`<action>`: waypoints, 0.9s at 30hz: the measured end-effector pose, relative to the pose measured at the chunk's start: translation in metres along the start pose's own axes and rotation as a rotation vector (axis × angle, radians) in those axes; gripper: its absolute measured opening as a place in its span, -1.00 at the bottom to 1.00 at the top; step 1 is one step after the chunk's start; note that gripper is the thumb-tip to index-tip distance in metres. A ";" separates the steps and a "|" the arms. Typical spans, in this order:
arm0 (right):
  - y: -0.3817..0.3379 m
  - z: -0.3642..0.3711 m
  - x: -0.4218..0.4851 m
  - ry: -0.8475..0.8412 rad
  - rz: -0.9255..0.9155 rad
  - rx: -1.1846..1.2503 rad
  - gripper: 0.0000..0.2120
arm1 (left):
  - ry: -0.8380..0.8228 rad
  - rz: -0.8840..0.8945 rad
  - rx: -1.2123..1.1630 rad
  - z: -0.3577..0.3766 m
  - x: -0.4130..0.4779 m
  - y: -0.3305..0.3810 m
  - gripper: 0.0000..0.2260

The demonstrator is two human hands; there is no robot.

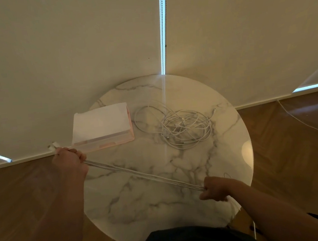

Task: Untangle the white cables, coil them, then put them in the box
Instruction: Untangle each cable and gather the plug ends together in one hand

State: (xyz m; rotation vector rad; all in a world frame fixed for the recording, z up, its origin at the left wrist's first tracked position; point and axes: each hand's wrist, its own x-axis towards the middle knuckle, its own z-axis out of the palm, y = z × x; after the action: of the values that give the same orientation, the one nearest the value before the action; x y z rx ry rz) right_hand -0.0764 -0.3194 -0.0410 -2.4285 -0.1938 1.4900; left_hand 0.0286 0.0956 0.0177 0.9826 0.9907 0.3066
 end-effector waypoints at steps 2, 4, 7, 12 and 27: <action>-0.005 -0.006 0.001 0.041 0.028 0.002 -0.61 | 0.010 0.020 0.004 0.000 0.003 0.006 -0.64; -0.005 -0.014 0.003 0.130 0.027 -0.088 -0.57 | 0.011 0.029 0.002 -0.001 0.005 0.012 -0.65; 0.001 -0.018 -0.003 0.023 0.054 -0.124 -0.51 | 0.005 0.037 -0.008 -0.002 0.008 0.017 -0.65; 0.020 -0.002 -0.001 -0.310 0.277 -0.012 -0.49 | -0.017 0.058 0.022 -0.001 0.001 0.010 -0.65; 0.037 0.011 -0.003 0.041 0.217 -0.238 -0.58 | -0.083 0.124 0.075 0.008 -0.013 -0.008 -0.65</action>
State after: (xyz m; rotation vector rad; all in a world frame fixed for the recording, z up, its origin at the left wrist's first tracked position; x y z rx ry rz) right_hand -0.0882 -0.3538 -0.0548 -2.7418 -0.1067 1.5844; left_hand 0.0261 0.0791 0.0200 1.1192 0.8725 0.3309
